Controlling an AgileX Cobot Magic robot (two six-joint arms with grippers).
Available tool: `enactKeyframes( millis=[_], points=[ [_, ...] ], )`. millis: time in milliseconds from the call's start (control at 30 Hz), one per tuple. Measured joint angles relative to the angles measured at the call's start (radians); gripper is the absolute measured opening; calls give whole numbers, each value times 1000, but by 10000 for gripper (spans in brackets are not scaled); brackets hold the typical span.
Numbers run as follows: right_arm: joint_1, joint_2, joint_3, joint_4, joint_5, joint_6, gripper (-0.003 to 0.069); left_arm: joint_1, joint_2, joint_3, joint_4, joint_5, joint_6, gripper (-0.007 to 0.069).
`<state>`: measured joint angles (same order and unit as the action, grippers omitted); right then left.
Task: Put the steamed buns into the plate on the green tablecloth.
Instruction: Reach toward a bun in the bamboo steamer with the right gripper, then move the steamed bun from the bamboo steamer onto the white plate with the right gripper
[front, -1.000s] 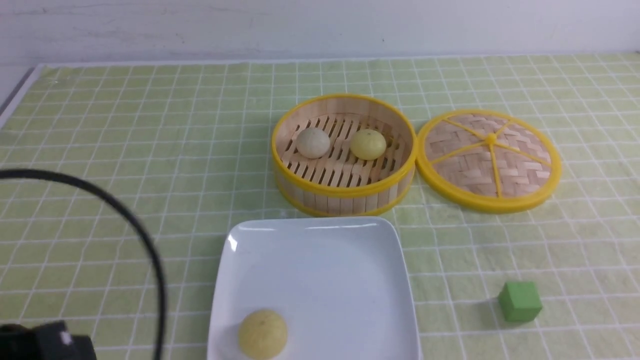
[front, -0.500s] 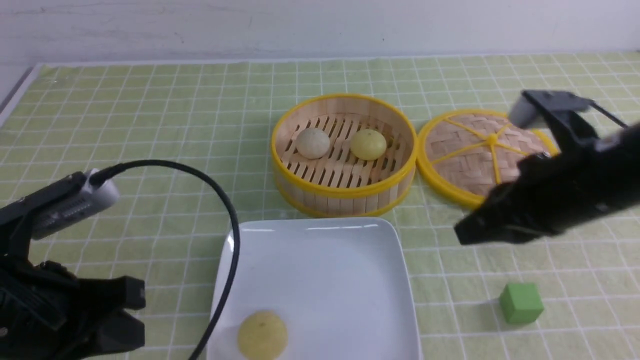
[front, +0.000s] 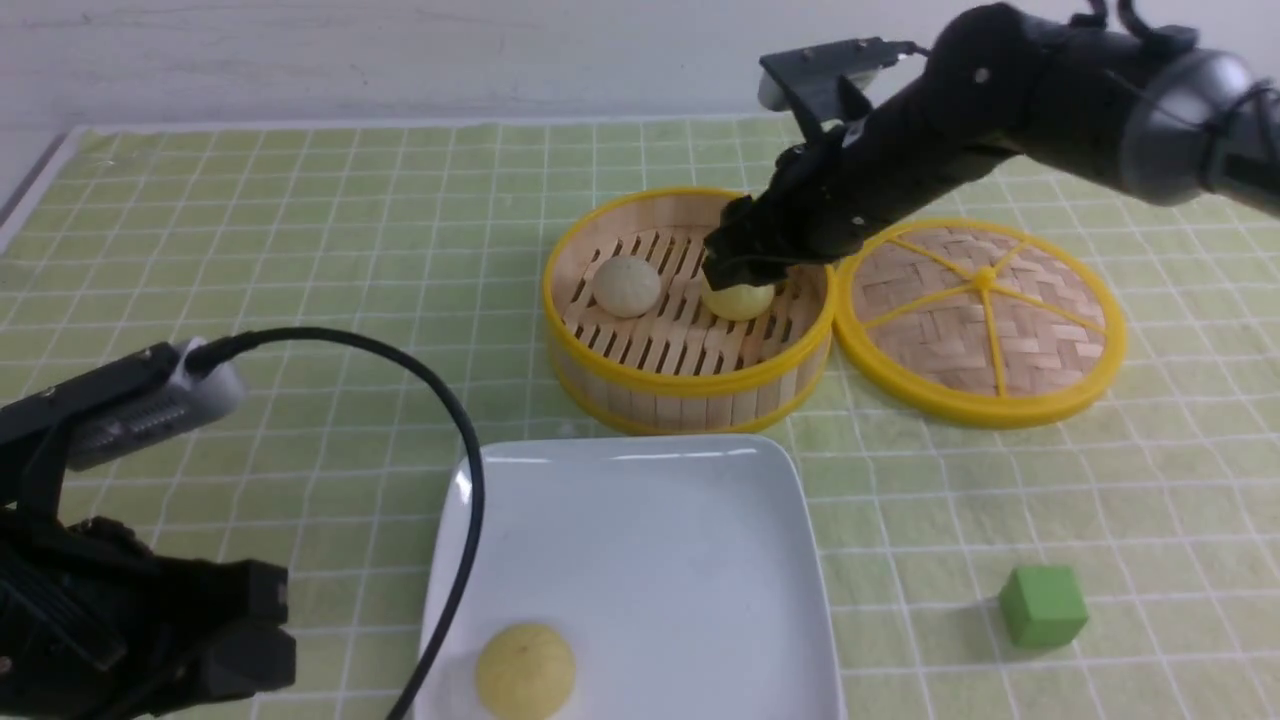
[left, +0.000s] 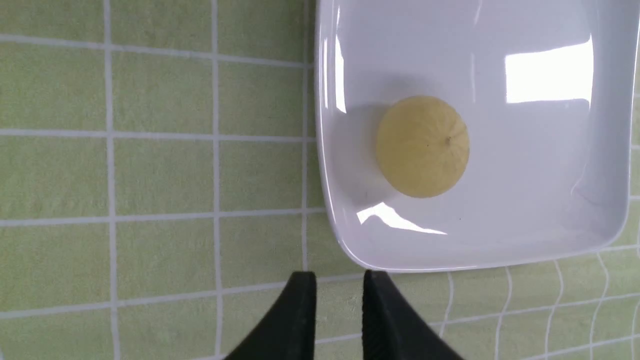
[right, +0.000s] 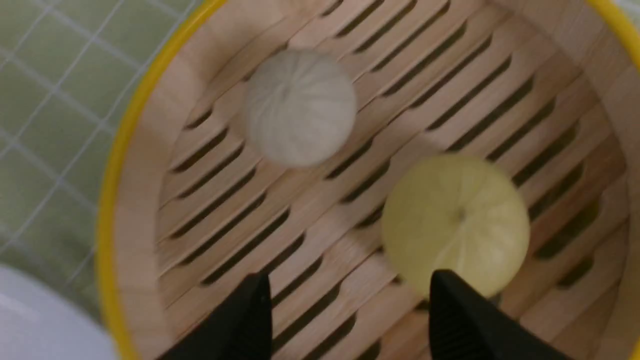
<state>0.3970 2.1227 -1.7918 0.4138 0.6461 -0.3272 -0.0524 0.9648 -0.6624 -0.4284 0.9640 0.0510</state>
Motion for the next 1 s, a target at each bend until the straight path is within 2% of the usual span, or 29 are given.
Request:
enactKeyframes(
  millis=[133, 233, 267, 367, 433, 467, 500, 667, 767, 900, 933, 1000],
  points=[
    [0, 97, -59, -61, -41, 4, 416, 0, 0, -1, 0, -1, 0, 181],
    [0, 151, -78, -133, -81, 49, 316, 0, 1, -1, 6, -4, 0, 186],
    [0, 151, -78, -135, -80, 53, 307, 0, 1, -1, 7, -4, 0, 187],
    [0, 127, -82, -166, -38, 113, 93, 0, 1, -1, 16, -5, 0, 194],
    [0, 92, -80, -171, 14, 124, 28, 0, 1, -1, 19, -7, 0, 197],
    [0, 82, -80, -173, 31, 124, 21, 0, 1, -1, 19, -8, 0, 198],
    [0, 19, -78, -175, 147, 126, 15, 0, 1, -1, 21, -9, 0, 199],
    [11, -172, -78, -171, 424, 143, 15, 0, 1, -1, 34, -10, 0, 202],
    [47, -298, -10, -112, 569, 143, 15, 0, 1, -1, 37, -10, 0, 207],
    [108, -316, 118, -92, 577, 118, 16, 0, 1, -1, 38, -11, 0, 213],
    [160, -298, 209, -102, 521, 115, 23, 0, 1, -1, 40, -13, 0, 214],
    [198, -277, 264, -135, 450, 116, 34, 0, 1, -1, 41, -19, 0, 216]
  ],
)
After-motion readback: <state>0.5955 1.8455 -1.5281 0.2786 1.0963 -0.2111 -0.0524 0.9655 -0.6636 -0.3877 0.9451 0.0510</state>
